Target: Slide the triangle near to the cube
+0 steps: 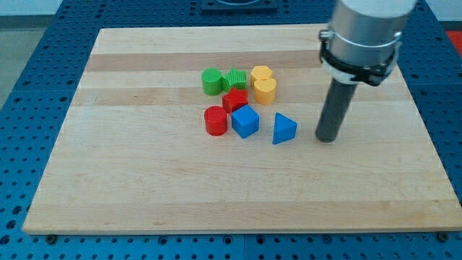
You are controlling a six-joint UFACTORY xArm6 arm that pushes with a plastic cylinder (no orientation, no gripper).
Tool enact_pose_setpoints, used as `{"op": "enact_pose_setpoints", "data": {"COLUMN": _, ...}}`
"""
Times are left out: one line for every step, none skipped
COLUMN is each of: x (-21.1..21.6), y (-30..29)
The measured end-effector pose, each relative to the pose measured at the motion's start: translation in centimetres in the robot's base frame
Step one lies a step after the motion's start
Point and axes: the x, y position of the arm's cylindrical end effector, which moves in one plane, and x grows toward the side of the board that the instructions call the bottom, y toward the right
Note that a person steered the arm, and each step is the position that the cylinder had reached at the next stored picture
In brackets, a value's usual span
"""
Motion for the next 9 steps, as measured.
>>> {"op": "enact_pose_setpoints", "data": {"x": 1.2, "y": 0.7}}
{"op": "enact_pose_setpoints", "data": {"x": 1.8, "y": -1.1}}
{"op": "enact_pose_setpoints", "data": {"x": 1.4, "y": -3.2}}
{"op": "enact_pose_setpoints", "data": {"x": 0.7, "y": -4.2}}
{"op": "enact_pose_setpoints", "data": {"x": 0.0, "y": -4.5}}
{"op": "enact_pose_setpoints", "data": {"x": 0.1, "y": -3.7}}
{"op": "enact_pose_setpoints", "data": {"x": 1.2, "y": -0.6}}
{"op": "enact_pose_setpoints", "data": {"x": 3.6, "y": 2.3}}
{"op": "enact_pose_setpoints", "data": {"x": 4.0, "y": 2.7}}
